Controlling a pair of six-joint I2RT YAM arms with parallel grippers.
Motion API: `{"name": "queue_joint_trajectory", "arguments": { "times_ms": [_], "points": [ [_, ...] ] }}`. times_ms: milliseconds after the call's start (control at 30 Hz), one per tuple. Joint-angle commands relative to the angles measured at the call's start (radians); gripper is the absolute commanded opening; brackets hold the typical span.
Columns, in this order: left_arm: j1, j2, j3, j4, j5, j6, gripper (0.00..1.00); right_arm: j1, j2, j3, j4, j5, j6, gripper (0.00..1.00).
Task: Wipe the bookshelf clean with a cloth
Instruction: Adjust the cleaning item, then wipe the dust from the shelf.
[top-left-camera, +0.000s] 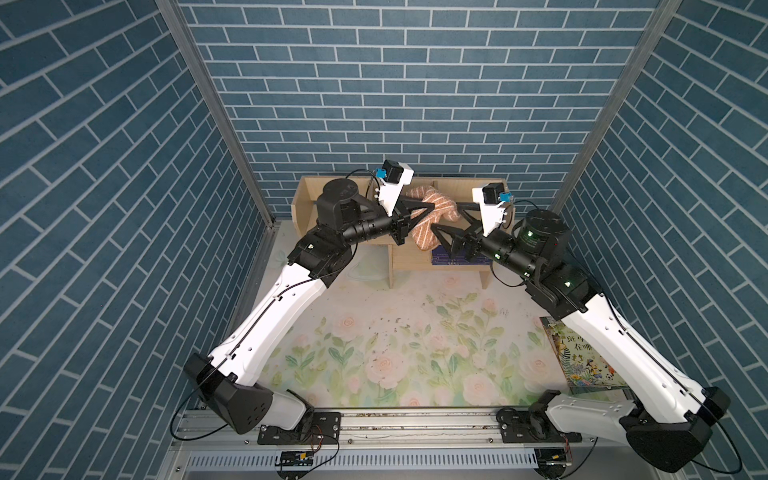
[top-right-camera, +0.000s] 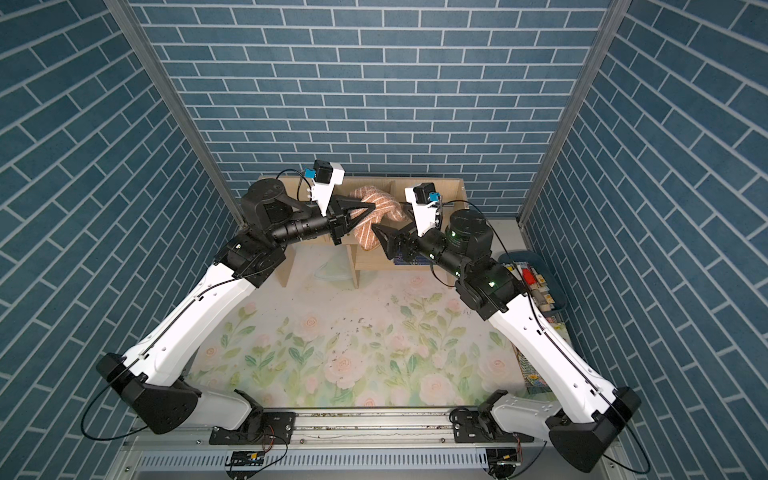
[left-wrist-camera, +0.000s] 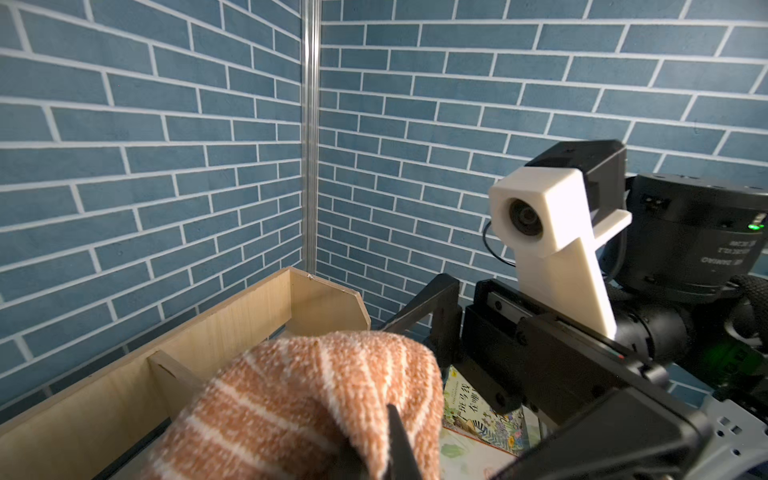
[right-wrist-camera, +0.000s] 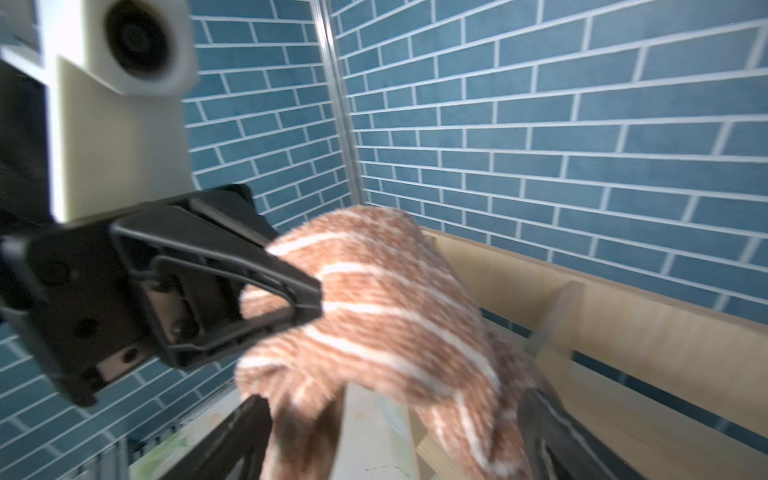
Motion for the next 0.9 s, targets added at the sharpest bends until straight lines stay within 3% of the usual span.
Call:
{"name": "queue_joint_trajectory", "arguments": {
  "times_ms": [0, 67, 133, 233, 267, 300, 333, 367, 400, 433, 633, 700, 867],
  "points": [
    [-0.006, -0.021, -0.017, 0.037, 0.051, -0.015, 0.0, 0.019, 0.027, 0.006, 0.122, -0.118, 0.057, 0.9],
    [-0.009, -0.024, -0.034, 0.063, 0.042, -0.031, 0.0, 0.035, 0.053, 0.01, 0.136, -0.117, 0.069, 0.85],
    [-0.014, -0.023, -0.048, 0.083, 0.045, -0.047, 0.0, 0.048, 0.073, 0.019, 0.139, -0.094, 0.077, 0.7],
    [-0.017, -0.026, -0.06, 0.089, 0.04, -0.045, 0.0, 0.048, 0.09, 0.026, 0.139, -0.022, 0.089, 0.23],
    [-0.018, -0.033, -0.065, 0.088, 0.024, -0.043, 0.04, 0.047, 0.088, 0.026, 0.136, 0.003, 0.088, 0.08],
    [-0.017, -0.041, -0.071, 0.087, -0.014, -0.037, 0.16, 0.047, 0.086, 0.025, 0.136, 0.026, 0.087, 0.0],
    [-0.016, -0.056, -0.077, 0.082, -0.071, -0.027, 0.31, 0.045, 0.081, 0.021, 0.134, 0.056, 0.082, 0.0],
    [-0.016, -0.071, -0.084, 0.074, -0.153, -0.015, 0.53, 0.042, 0.076, 0.02, 0.134, 0.077, 0.078, 0.0],
    [-0.014, -0.084, -0.089, 0.066, -0.242, -0.006, 0.91, 0.04, 0.075, 0.022, 0.121, 0.1, 0.075, 0.0],
    [-0.013, -0.097, -0.092, 0.055, -0.346, 0.005, 0.99, 0.032, 0.08, 0.034, 0.1, 0.132, 0.072, 0.0],
    [0.04, -0.149, -0.128, -0.048, -1.13, -0.007, 1.0, -0.119, 0.179, 0.183, -0.083, 0.315, 0.128, 0.0],
    [0.129, -0.177, -0.184, -0.084, -1.197, -0.054, 1.0, -0.209, 0.234, 0.251, -0.163, 0.333, 0.175, 0.0],
    [0.333, -0.255, -0.362, -0.078, -1.138, -0.128, 1.0, -0.286, 0.367, 0.39, -0.273, 0.456, 0.138, 0.0]
  ]
}}
